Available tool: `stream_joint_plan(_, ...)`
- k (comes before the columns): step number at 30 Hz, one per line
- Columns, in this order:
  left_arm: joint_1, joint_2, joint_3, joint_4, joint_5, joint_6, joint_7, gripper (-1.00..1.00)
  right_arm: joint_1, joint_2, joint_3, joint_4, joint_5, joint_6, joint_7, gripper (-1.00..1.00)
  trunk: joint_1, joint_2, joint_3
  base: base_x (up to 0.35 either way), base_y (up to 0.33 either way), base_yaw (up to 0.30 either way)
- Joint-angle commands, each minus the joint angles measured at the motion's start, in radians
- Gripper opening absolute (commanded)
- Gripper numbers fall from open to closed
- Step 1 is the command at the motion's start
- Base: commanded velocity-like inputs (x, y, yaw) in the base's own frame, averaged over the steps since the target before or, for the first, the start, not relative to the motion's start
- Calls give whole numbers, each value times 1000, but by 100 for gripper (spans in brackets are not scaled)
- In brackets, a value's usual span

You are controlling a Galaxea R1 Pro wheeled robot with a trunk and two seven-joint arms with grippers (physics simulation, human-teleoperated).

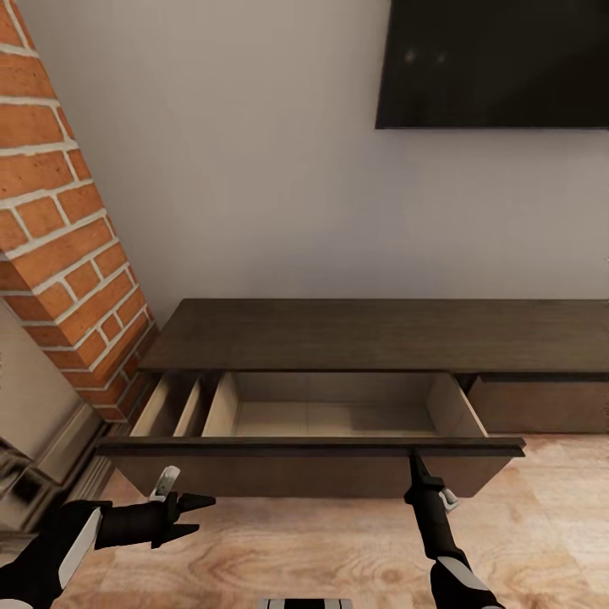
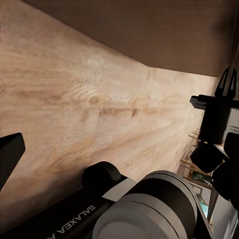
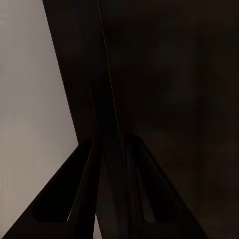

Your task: Place each of the two pumpkins and all three candles from the living room inside a cabinet in the living room (use any cabinet), then make sure every cabinet is closed, and position the cauldron so it is next to a table in the living room.

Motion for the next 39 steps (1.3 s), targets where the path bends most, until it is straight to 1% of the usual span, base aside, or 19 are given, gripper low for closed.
stream_joint_plan(1,0,0,0,0,0,0,0,100,1,0,-7,17,1,-2,-2,-100,0,0,0,-37,0,0)
stream_joint_plan(21,0,0,-1,0,0,0,0,100,0,1,-7,17,1,-2,-2,-100,0,0,0,-116,0,0)
stream_joint_plan(39,0,0,-1,0,0,0,0,100,1,0,-7,17,1,-2,-3,-100,0,0,0,-68,0,0)
